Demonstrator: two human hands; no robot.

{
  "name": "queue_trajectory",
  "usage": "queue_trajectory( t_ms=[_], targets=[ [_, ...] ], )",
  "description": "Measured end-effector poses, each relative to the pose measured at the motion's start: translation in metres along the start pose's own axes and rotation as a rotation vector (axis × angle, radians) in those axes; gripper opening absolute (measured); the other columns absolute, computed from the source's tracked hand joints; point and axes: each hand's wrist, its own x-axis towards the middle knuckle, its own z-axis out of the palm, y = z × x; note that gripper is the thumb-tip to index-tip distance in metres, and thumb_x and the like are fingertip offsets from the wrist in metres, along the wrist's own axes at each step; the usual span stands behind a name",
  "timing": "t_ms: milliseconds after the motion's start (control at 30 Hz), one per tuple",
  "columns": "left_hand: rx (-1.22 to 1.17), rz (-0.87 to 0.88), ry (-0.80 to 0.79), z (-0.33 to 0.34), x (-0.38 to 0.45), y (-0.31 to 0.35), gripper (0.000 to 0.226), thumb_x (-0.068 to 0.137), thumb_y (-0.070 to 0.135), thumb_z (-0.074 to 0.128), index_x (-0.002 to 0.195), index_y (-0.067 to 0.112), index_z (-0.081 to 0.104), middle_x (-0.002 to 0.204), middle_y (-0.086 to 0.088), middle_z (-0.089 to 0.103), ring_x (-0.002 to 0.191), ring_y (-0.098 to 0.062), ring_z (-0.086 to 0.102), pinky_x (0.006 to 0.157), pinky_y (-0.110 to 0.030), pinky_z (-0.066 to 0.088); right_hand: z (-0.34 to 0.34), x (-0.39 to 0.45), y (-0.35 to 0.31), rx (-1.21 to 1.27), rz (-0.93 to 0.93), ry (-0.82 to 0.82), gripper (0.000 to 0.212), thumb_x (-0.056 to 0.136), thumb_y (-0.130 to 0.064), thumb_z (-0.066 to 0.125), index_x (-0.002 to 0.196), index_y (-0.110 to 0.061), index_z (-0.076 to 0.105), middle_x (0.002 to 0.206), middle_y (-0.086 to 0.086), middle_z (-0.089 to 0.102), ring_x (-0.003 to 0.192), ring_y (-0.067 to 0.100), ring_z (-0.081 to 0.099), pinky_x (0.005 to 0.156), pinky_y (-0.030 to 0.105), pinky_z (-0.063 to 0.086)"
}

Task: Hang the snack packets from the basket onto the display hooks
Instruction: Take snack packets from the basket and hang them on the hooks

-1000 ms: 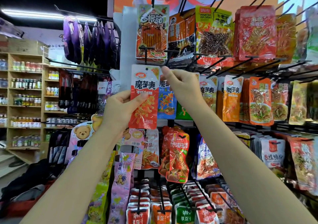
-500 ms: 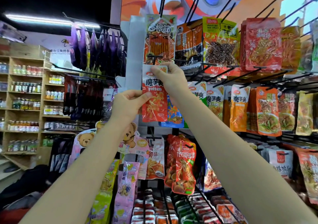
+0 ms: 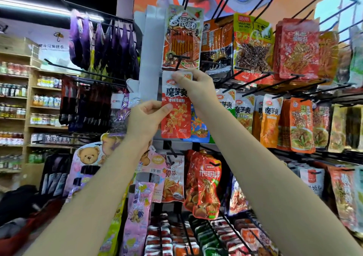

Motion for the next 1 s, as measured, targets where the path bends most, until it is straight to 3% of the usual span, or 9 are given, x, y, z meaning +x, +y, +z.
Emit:
queue_trajectory(
  t_ms=[333,433,500,567,667,767,867,1000],
  targets=[
    [0.031,0.023,-0.002,-0.002,0.002,-0.002,0.006,0.09,0.016,0.074,0.089,0.014,0.069,0.074,0.007,0.074,0.064,-0.002,0.069,0.053,-0.016,0.051,0.011,-0.004,-0.011,0.153,0.123,0.083,0.02,0.092,-0.022,0.073,0.075,-0.014,0.065,0.075,0.004,0.069,0.067,0.021,0.067,0.066,0.039,0.058],
    [0.042,0.018,0.001,-0.003,0.002,-0.002,0.006,0.09,0.016,0.074,0.089,0.014,0.069,0.08,0.004,0.074,0.065,-0.002,0.07,0.055,-0.016,0.052,0.013,-0.004,-0.014,0.108,0.146,0.121,0.023,0.097,-0.024,0.067,0.075,-0.016,0.066,0.076,0.006,0.066,0.066,0.019,0.063,0.061,0.03,0.055],
    [0.043,0.006,0.003,-0.004,0.002,-0.004,0.006,0.09,0.014,0.074,0.088,0.013,0.068,0.08,0.002,0.074,0.063,-0.003,0.07,0.053,-0.015,0.051,0.012,-0.003,-0.012,-0.011,0.147,0.137,0.023,0.102,-0.024,0.059,0.082,-0.015,0.067,0.077,0.006,0.062,0.065,0.018,0.056,0.059,0.028,0.048],
    [0.021,-0.005,0.02,-0.006,0.001,-0.007,0.006,0.09,0.014,0.073,0.088,0.013,0.069,0.077,0.003,0.074,0.063,-0.003,0.07,0.054,-0.017,0.053,0.006,-0.006,-0.008,-0.274,0.045,0.129,0.017,0.103,-0.024,0.055,0.105,-0.014,0.069,0.08,-0.001,0.062,0.07,0.016,0.056,0.064,0.03,0.047],
    [-0.013,-0.018,0.04,-0.009,0.003,-0.012,0.004,0.09,0.015,0.073,0.089,0.016,0.07,0.077,0.006,0.076,0.07,-0.006,0.073,0.064,-0.021,0.059,-0.007,-0.025,0.003,-0.618,-0.273,0.107,0.03,0.101,-0.022,0.058,0.13,-0.014,0.058,0.091,-0.002,0.061,0.083,0.014,0.059,0.07,0.023,0.049],
    [0.007,-0.036,0.028,-0.008,0.001,-0.016,0.008,0.089,0.014,0.074,0.093,0.019,0.07,0.083,0.005,0.076,0.07,-0.006,0.073,0.059,-0.019,0.056,-0.019,-0.039,0.023,-0.998,-0.599,0.179,0.04,0.095,-0.032,0.065,0.132,-0.017,0.06,0.116,0.008,0.058,0.109,0.026,0.055,0.091,0.036,0.044],
    [0.025,-0.072,0.019,-0.006,0.002,-0.022,0.008,0.089,0.013,0.074,0.094,0.019,0.071,0.089,-0.002,0.077,0.078,-0.013,0.075,0.067,-0.027,0.06,-0.028,-0.038,0.035,-1.224,-0.572,0.079,0.057,0.092,-0.053,0.063,0.142,-0.028,0.053,0.136,0.008,0.052,0.127,0.03,0.046,0.104,0.047,0.036],
    [0.096,-0.082,0.054,-0.003,0.009,-0.029,0.008,0.09,0.014,0.074,0.089,0.02,0.069,0.09,-0.003,0.074,0.088,-0.022,0.072,0.083,-0.038,0.059,-0.027,-0.031,0.046,-1.283,-0.508,-0.009,0.066,0.092,-0.058,0.06,0.15,-0.03,0.044,0.142,0.007,0.048,0.132,0.03,0.041,0.106,0.047,0.036]
  ],
)
